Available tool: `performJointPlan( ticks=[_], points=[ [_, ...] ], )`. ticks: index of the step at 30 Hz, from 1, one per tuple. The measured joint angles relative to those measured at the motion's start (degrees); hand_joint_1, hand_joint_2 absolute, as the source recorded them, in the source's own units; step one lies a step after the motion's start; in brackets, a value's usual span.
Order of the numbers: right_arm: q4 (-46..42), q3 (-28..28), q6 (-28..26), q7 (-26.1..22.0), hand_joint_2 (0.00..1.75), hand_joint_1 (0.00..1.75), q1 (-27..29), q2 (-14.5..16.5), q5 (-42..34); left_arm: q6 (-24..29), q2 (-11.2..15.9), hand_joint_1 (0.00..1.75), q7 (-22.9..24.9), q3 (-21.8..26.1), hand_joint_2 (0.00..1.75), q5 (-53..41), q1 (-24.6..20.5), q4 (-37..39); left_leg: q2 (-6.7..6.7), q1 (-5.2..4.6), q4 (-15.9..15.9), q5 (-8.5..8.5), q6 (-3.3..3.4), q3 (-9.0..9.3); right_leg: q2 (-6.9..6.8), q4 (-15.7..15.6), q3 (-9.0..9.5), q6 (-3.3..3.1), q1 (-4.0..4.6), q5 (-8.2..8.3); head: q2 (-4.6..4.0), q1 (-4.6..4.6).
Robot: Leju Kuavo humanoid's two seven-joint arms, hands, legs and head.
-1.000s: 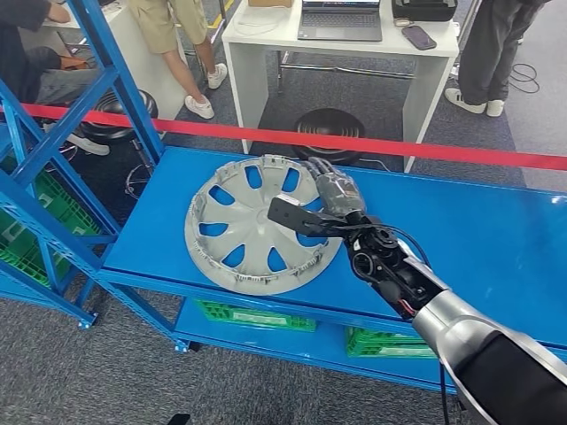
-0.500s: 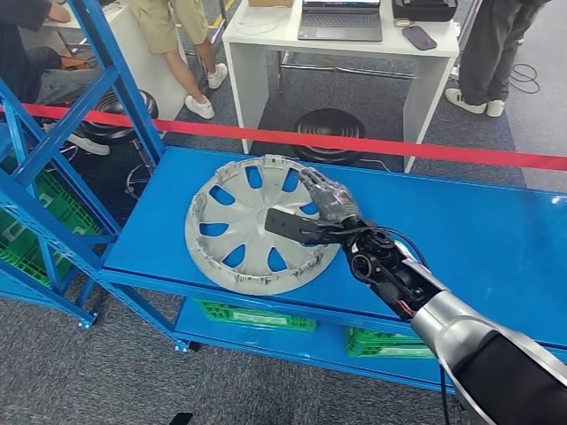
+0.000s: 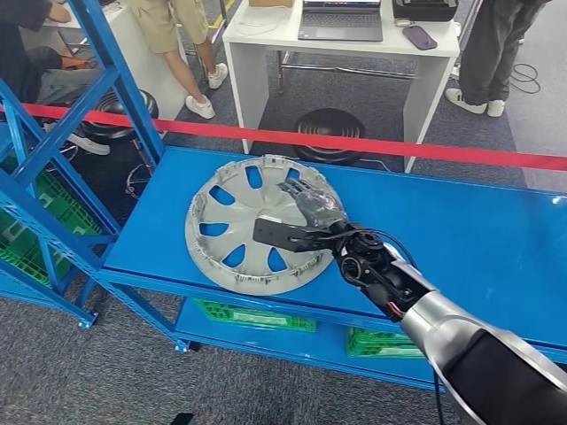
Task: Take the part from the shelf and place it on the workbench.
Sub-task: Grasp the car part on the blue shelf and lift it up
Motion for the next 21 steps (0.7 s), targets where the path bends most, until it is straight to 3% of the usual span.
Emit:
performJointPlan(
  ticks=[6,12,21],
  points=[
    [1.37,0.72,-0.29,-4.59,1.75,0.0,-0.4,1.08,-2.4,-0.23,-0.2,0.0,0.24,0.0,0.0,-0.14,0.12,0.0,0.0,0.0,0.0,0.0,0.0,0.0,-0.01,0.0,0.01,0.0,0.0,-0.02,0.0,0.0],
    [-0.9,1.09,4.68,-10.02,1.75,0.0,-0.37,1.7,-9.78,-0.5,-0.28,0.0,0.25,0.0,0.0,-0.07,0.1,0.0,0.0,0.0,0.01,0.0,0.0,0.0,-0.01,0.0,0.01,0.0,0.0,-0.01,0.0,0.0],
    [-4.47,1.86,5.86,-9.36,1.75,0.0,-0.31,2.0,-12.86,0.09,-0.77,0.0,0.28,0.0,0.0,0.21,0.23,0.0,0.01,0.0,0.01,0.0,0.0,0.01,0.0,0.0,-0.01,0.0,-0.01,-0.01,0.0,0.0]
  ],
)
